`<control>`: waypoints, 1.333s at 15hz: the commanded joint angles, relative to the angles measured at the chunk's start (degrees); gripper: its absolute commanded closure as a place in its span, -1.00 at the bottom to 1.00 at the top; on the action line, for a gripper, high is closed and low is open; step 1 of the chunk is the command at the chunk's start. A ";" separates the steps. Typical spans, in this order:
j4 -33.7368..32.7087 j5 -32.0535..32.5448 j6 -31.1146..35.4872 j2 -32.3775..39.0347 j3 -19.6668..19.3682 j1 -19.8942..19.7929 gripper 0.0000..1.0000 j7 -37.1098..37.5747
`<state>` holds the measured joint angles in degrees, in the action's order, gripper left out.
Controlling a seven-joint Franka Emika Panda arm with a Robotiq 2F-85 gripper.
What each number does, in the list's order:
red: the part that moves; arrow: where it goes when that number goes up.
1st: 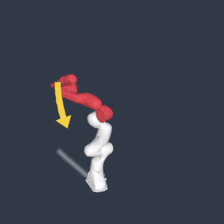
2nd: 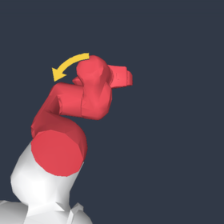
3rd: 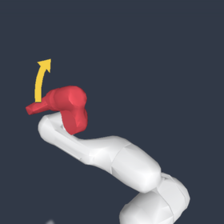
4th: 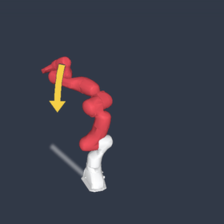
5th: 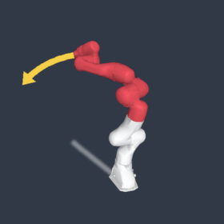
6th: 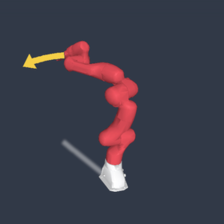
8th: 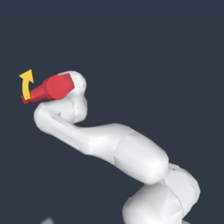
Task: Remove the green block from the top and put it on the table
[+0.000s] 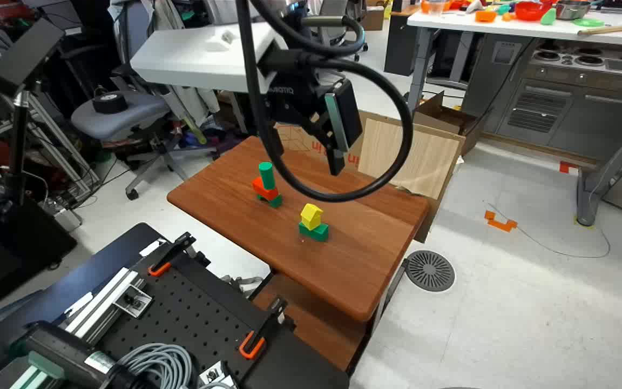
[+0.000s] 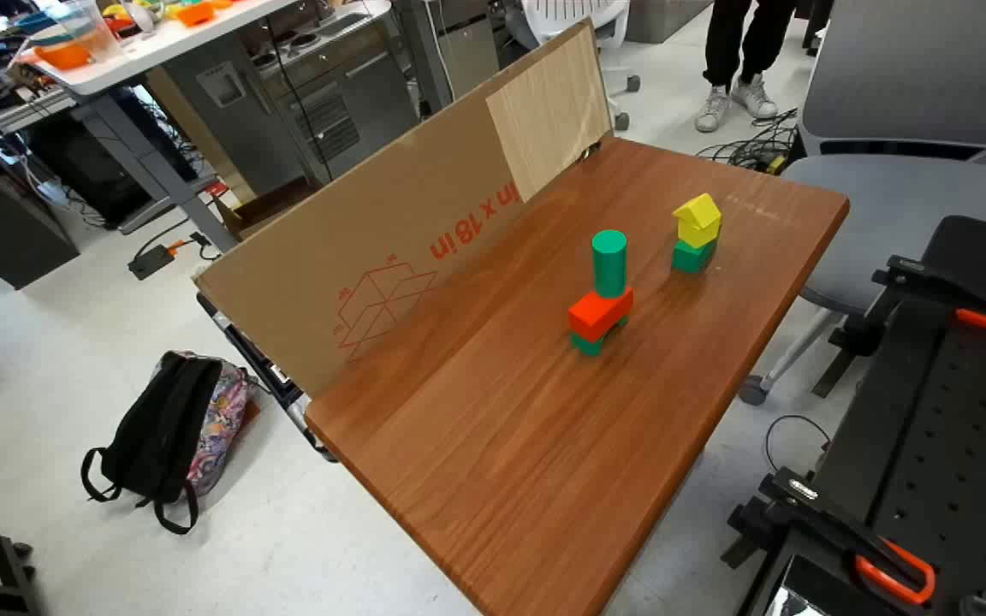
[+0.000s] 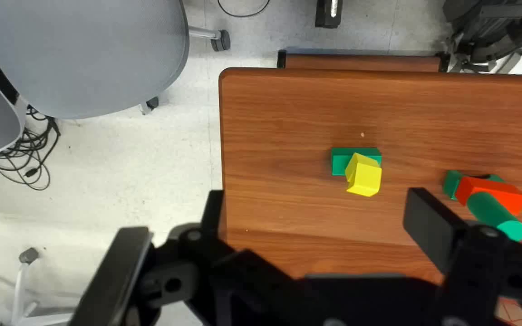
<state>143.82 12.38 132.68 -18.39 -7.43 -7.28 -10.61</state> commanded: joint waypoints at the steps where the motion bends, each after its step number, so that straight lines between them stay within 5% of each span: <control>1: -0.10 -0.03 -0.12 -0.01 0.01 0.01 -1.00 0.00; 13: -0.11 -0.03 -0.12 -0.01 0.02 0.01 -1.00 0.00; 20: -3.53 -3.69 -0.28 7.31 2.45 3.95 -1.00 0.34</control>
<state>143.38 11.38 132.50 -15.33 -6.18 -5.23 -10.60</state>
